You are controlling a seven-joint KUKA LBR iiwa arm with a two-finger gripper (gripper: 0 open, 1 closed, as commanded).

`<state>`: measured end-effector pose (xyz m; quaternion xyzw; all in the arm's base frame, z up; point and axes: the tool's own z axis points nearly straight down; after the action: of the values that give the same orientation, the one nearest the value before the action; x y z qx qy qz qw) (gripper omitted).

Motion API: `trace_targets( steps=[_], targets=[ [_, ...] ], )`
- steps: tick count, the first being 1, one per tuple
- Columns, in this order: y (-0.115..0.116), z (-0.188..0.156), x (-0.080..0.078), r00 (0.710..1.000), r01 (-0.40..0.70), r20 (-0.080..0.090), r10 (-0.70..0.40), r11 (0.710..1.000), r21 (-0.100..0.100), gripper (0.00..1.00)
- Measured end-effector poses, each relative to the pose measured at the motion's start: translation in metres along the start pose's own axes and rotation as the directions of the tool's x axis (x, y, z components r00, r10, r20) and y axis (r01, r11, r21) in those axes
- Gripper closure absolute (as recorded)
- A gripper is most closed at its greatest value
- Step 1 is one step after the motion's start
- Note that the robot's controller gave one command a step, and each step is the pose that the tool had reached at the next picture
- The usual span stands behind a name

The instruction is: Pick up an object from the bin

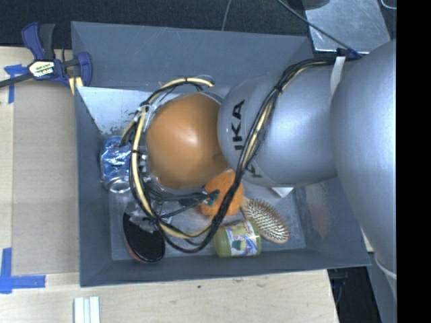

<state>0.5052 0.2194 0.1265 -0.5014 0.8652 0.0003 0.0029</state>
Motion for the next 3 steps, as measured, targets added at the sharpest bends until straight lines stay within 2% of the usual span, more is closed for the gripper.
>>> trace_targets(
  steps=[2,3],
  targets=[
    [0.0,0.0,0.0,1.0,0.0,-0.002,0.0,1.0,-0.001,1.0],
    [-0.027,0.03,-0.012,0.986,0.164,0.011,-0.164,0.986,0.011,1.0]
  ],
)
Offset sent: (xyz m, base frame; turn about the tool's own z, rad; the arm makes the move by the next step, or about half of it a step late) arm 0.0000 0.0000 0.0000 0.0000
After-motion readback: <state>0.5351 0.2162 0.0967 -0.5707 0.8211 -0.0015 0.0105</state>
